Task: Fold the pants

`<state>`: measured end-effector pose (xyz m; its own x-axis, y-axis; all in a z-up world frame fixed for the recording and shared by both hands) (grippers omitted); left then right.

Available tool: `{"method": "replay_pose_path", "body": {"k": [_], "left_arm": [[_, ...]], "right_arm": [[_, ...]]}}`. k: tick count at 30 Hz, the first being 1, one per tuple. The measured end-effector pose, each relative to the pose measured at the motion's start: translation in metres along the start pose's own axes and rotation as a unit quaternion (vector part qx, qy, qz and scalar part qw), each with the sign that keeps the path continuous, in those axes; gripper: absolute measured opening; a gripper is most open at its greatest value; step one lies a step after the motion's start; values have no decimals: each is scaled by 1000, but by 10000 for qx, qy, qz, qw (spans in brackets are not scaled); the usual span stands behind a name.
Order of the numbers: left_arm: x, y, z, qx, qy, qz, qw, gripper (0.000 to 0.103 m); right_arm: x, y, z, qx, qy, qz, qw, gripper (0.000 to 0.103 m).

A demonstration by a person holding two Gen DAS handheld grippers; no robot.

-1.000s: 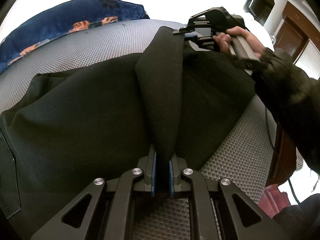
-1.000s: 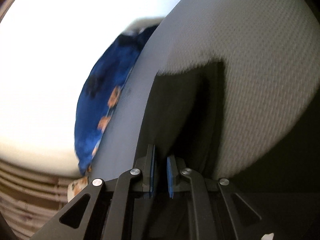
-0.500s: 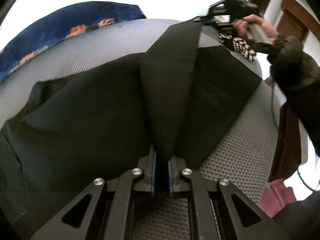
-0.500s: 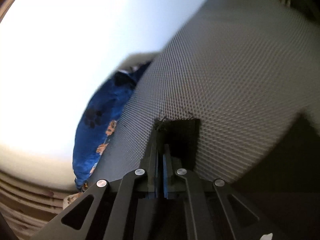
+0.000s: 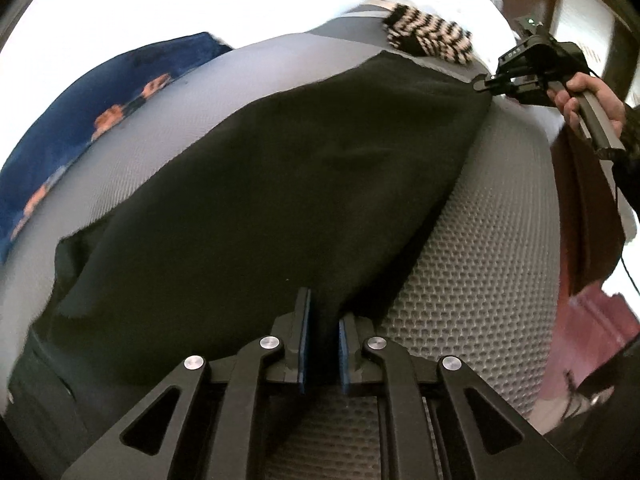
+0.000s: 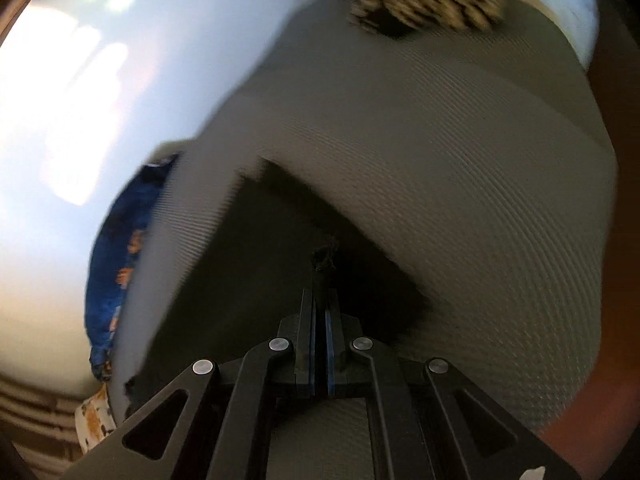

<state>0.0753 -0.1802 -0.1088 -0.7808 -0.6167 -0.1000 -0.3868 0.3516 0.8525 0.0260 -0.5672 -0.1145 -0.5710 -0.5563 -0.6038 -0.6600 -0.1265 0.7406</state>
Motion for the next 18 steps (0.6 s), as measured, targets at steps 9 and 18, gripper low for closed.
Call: {"method": "replay_pose_path", "body": {"k": [9,18], "left_arm": [[8,0,0,-51,-334,-53,9994,13],[-1,3,0,-91,-4,101,9999,18]], "right_arm": [[5,17,-3,269,62,-121,9995,2],[16,4,0,262,-262,-135,9992,1]]}}
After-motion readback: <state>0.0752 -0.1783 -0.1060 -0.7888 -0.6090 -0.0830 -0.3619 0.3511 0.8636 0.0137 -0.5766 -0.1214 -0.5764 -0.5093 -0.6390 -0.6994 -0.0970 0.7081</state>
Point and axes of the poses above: each gripper's, at about its wrist camera, not at the fingertips, and y roughly against the way its jaws point, x to its right, z to its underside, the point moved 3 cm from there along -y, roughly the way its jaws point, and after that the axes turned 7 degrees about -z, right-handed, at the moved point
